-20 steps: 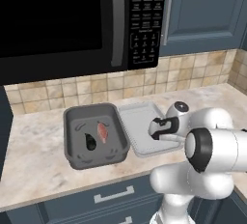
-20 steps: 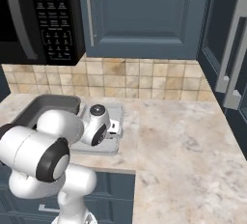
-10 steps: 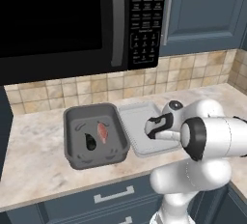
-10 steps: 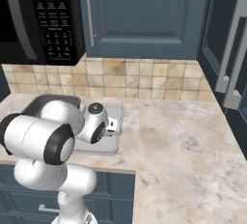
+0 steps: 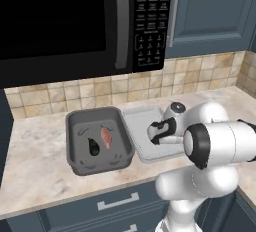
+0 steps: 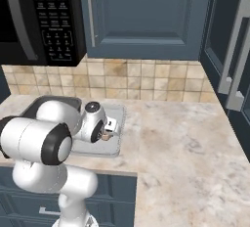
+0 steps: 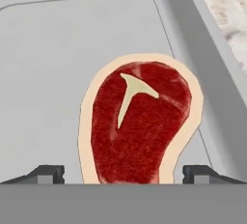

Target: Place one eggplant and one steak in each tupperware on the nearby counter, to pack two identical lunches.

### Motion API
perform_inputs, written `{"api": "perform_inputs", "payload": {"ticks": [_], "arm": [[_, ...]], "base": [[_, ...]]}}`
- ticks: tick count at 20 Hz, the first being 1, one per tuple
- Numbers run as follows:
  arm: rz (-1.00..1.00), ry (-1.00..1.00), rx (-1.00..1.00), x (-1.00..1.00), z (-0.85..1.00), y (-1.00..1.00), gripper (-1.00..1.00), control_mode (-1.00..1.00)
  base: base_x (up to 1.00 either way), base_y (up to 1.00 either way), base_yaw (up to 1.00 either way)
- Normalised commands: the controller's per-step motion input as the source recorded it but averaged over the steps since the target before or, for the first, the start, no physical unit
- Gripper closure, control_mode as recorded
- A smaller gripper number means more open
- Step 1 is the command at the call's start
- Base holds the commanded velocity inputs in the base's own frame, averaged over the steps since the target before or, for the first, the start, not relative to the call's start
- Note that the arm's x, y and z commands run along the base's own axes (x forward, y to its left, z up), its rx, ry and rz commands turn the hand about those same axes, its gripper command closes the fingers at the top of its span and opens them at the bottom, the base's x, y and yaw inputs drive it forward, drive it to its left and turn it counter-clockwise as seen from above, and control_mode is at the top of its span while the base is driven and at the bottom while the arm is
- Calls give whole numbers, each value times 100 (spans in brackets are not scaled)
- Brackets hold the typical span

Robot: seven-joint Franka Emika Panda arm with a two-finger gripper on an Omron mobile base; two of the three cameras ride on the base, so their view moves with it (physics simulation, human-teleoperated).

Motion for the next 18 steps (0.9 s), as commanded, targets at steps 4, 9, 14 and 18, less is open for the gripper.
{"api": "perform_inputs", "payload": {"ticks": [4,9,14,18], "arm": [[-6,0,0,-32,31,-17,-100,-100],[-2,0,0,-74,73,-20,-100,-100],[0,0,0,-74,100,-4,-100,-100],[1,-7,-2,-100,89,0,-100,-100]], "base": [[0,0,0],[0,0,0],[0,0,0],[0,0,0]]}}
